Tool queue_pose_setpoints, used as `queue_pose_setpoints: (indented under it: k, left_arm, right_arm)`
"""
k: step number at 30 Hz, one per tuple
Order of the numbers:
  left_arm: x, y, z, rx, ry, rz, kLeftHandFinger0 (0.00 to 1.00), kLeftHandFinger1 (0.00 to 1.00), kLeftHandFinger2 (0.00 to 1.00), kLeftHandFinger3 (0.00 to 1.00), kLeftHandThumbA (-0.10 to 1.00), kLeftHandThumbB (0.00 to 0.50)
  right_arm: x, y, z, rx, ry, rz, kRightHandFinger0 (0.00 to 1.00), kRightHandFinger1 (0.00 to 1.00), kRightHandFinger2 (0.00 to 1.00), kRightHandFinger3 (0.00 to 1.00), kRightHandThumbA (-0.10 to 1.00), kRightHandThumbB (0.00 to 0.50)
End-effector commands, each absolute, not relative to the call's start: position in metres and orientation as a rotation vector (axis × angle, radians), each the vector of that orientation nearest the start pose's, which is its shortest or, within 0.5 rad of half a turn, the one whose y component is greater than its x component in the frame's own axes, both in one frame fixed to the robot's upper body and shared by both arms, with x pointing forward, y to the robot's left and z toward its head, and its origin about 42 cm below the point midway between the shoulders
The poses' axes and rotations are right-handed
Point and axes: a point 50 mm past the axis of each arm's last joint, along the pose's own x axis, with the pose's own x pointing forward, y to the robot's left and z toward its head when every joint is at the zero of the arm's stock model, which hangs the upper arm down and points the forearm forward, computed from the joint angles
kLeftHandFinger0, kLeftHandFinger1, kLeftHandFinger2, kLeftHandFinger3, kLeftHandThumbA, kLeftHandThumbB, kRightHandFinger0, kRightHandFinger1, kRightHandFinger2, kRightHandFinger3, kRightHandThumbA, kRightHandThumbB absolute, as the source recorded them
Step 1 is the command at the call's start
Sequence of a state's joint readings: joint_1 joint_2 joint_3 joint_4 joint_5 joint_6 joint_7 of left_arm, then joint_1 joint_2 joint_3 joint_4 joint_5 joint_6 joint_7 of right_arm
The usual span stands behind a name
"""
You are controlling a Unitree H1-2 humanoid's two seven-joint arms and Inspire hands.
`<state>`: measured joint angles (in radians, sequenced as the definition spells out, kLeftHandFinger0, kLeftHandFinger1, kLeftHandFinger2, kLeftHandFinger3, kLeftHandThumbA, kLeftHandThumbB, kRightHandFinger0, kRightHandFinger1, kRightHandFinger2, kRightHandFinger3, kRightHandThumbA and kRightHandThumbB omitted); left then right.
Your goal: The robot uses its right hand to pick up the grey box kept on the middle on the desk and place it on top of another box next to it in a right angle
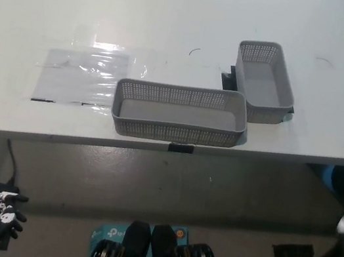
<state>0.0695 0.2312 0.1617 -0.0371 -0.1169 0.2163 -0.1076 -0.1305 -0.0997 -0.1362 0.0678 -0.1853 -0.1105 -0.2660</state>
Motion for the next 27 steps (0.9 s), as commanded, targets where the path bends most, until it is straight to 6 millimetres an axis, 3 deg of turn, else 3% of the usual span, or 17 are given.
queue_pose_setpoints:
  k: [1, 3, 4, 6, 7, 8, 9, 13, 15, 19, 20, 25, 26, 27]
  left_arm:
    - [0.260, 0.333, 0.103, 0.089, 0.188, 0.049, 0.34, 0.32, 0.34, 0.51, 0.14, 0.245]
    - [0.260, 0.333, 0.103, 0.092, 0.187, 0.045, 0.34, 0.33, 0.35, 0.50, 0.14, 0.240]
    - [0.260, 0.333, 0.103, 0.091, 0.186, 0.044, 0.34, 0.33, 0.35, 0.49, 0.14, 0.256]
    - [0.260, 0.333, 0.103, 0.093, 0.186, 0.044, 0.34, 0.33, 0.35, 0.49, 0.15, 0.249]
    - [0.260, 0.333, 0.103, 0.093, 0.181, 0.039, 0.33, 0.33, 0.35, 0.50, 0.14, 0.242]
    - [0.262, 0.336, 0.107, 0.106, 0.183, 0.035, 0.34, 0.33, 0.36, 0.52, 0.14, 0.238]
    - [0.263, 0.336, 0.108, 0.106, 0.184, 0.035, 0.33, 0.32, 0.36, 0.52, 0.15, 0.246]
    - [0.265, 0.337, 0.110, 0.112, 0.184, 0.026, 0.34, 0.33, 0.36, 0.52, 0.14, 0.237]
    - [0.266, 0.338, 0.110, 0.116, 0.185, 0.025, 0.34, 0.34, 0.38, 0.52, 0.12, 0.226]
    - [0.267, 0.338, 0.112, 0.117, 0.186, 0.027, 0.35, 0.35, 0.38, 0.51, 0.10, 0.221]
    - [0.267, 0.338, 0.112, 0.115, 0.187, 0.027, 0.35, 0.34, 0.37, 0.51, 0.10, 0.223]
    - [0.266, 0.340, 0.112, 0.119, 0.184, 0.028, 0.36, 0.35, 0.37, 0.51, 0.11, 0.222]
    - [0.266, 0.340, 0.112, 0.124, 0.188, 0.030, 0.36, 0.35, 0.38, 0.51, 0.13, 0.234]
    - [0.266, 0.341, 0.111, 0.123, 0.186, 0.029, 0.36, 0.34, 0.37, 0.52, 0.14, 0.237]
  right_arm:
    - [0.351, -0.287, 0.215, -0.304, -0.425, -0.352, 0.37, 0.46, 0.58, 0.80, 0.06, 0.276]
    - [0.363, -0.284, 0.244, -0.340, -0.477, -0.318, 0.27, 0.40, 0.58, 0.75, 0.10, 0.313]
    - [0.367, -0.283, 0.252, -0.357, -0.493, -0.301, 0.32, 0.46, 0.63, 0.76, 0.10, 0.313]
    - [0.376, -0.281, 0.266, -0.372, -0.534, -0.254, 0.32, 0.47, 0.64, 0.75, 0.06, 0.321]
    - [0.384, -0.276, 0.279, -0.411, -0.533, -0.215, 0.37, 0.56, 0.69, 0.77, 0.07, 0.347]
    - [0.386, -0.273, 0.284, -0.450, -0.523, -0.184, 0.37, 0.58, 0.75, 0.83, 0.10, 0.341]
    - [0.389, -0.271, 0.288, -0.478, -0.528, -0.152, 0.31, 0.53, 0.79, 0.88, 0.08, 0.344]
    - [0.403, -0.269, 0.299, -0.581, -0.486, -0.039, 0.28, 0.54, 0.87, 0.97, 0.11, 0.367]
    - [0.417, -0.267, 0.297, -0.643, -0.460, 0.035, 0.54, 0.73, 0.94, 1.00, 0.13, 0.382]
    - [0.434, -0.265, 0.296, -0.718, -0.415, 0.122, 0.82, 0.95, 0.99, 1.00, 0.15, 0.395]
    - [0.438, -0.265, 0.295, -0.742, -0.402, 0.138, 0.86, 1.00, 1.00, 1.00, 0.17, 0.394]
    - [0.454, -0.263, 0.285, -0.821, -0.379, 0.198, 0.93, 1.00, 1.00, 1.00, 0.25, 0.412]
    - [0.457, -0.261, 0.284, -0.867, -0.364, 0.227, 1.00, 1.00, 1.00, 1.00, 0.29, 0.391]
    - [0.460, -0.261, 0.282, -0.905, -0.330, 0.256, 1.00, 1.00, 1.00, 1.00, 0.30, 0.376]
